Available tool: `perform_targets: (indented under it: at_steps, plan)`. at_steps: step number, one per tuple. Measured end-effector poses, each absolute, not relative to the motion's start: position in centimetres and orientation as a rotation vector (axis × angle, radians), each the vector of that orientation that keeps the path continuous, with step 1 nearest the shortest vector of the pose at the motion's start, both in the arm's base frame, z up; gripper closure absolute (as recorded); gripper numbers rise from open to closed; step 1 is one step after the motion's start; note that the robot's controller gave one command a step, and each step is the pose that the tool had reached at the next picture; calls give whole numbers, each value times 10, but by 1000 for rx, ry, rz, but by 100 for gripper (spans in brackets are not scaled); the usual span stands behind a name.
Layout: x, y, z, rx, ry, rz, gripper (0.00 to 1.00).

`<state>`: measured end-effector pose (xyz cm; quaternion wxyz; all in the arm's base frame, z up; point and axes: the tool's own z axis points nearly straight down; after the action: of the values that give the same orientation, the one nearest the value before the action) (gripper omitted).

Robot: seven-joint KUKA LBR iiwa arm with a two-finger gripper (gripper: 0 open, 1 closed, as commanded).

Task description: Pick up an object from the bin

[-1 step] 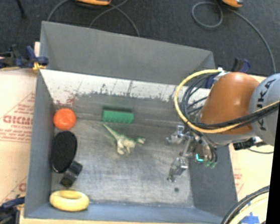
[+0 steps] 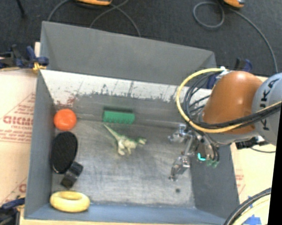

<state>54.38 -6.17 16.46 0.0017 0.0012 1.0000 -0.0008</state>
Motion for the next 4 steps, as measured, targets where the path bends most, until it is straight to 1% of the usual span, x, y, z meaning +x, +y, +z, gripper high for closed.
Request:
perform_targets:
  at_steps: [1, 2, 3, 4]
  plan:
    - [570, -17, 153, -25, 3136, -4, 0]
    - [586, 21, 81, -375, 3079, -9, 100]
    - [586, 21, 81, -375, 3079, -9, 100]
    - [601, 22, 175, -374, 3115, -2, 100]
